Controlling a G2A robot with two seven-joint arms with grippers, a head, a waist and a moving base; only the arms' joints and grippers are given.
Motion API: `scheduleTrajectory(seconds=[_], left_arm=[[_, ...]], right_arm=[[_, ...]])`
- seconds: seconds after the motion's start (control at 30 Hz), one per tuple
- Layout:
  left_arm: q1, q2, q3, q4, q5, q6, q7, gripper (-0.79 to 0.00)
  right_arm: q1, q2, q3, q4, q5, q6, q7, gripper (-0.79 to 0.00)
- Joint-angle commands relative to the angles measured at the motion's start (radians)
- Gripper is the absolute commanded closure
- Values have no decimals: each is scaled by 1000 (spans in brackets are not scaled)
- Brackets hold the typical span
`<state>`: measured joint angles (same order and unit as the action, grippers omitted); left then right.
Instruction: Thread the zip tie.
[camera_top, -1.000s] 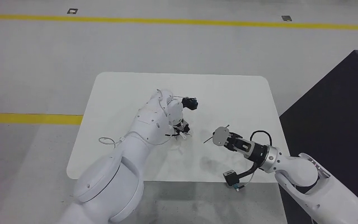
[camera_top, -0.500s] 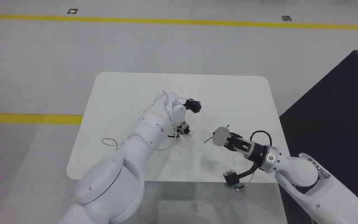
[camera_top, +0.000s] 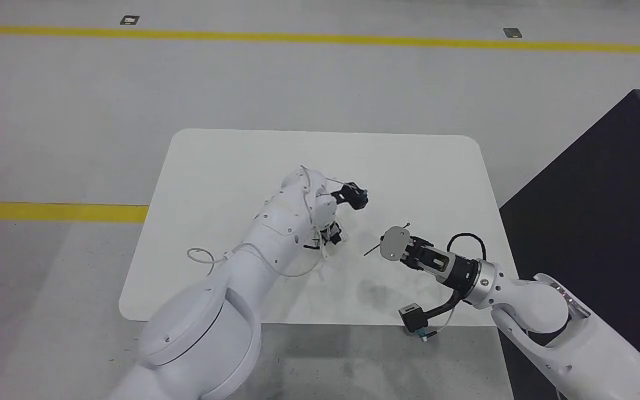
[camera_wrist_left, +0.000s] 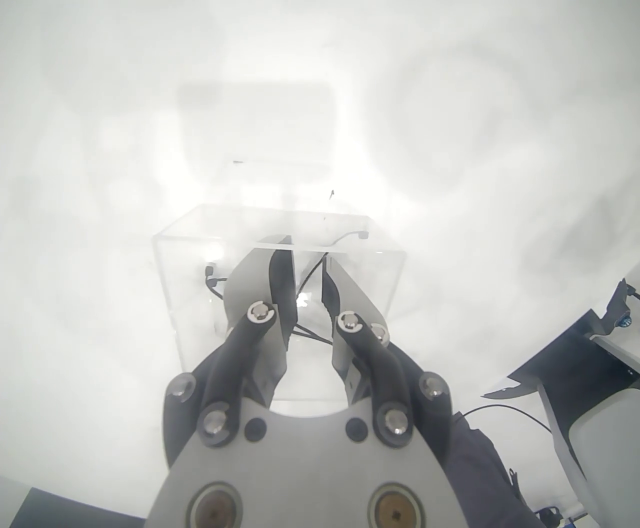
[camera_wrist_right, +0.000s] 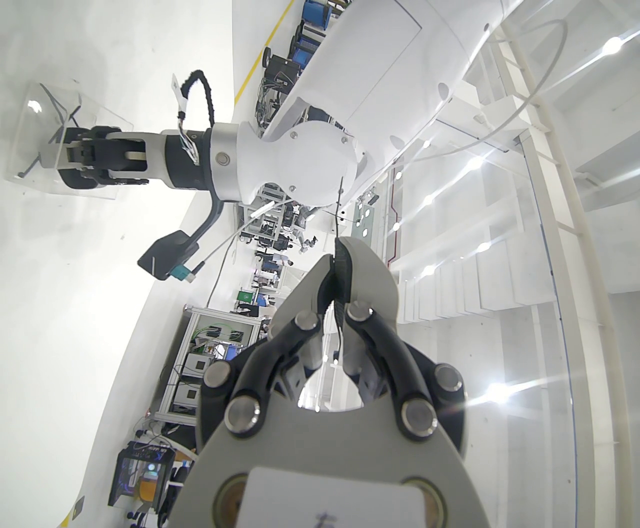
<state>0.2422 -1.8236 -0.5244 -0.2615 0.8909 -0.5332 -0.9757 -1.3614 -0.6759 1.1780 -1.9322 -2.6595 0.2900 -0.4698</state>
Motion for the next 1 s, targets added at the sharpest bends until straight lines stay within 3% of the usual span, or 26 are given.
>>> scheduleTrajectory(seconds=[0.0, 0.37, 0.57, 0.6, 0.67, 0.97], left_arm=[[-1, -2, 2, 3, 5, -1, -2, -160], [0, -11, -2, 13, 6, -8, -4, -203], [2, -16, -3, 24, 7, -10, -15, -129], [2, -16, -5, 27, 5, -9, -14, -58], [3, -17, -5, 32, 5, -6, -12, 0], [-7, -19, -10, 39, 10, -2, -20, 0]], right_arm=[[0, 0, 0, 0, 0, 0, 0, 0], [0, 0, 0, 0, 0, 0, 0, 0], [0, 0, 0, 0, 0, 0, 0, 0], [0, 0, 0, 0, 0, 0, 0, 0], [0, 0, 0, 0, 0, 0, 0, 0], [0, 0, 0, 0, 0, 0, 0, 0]])
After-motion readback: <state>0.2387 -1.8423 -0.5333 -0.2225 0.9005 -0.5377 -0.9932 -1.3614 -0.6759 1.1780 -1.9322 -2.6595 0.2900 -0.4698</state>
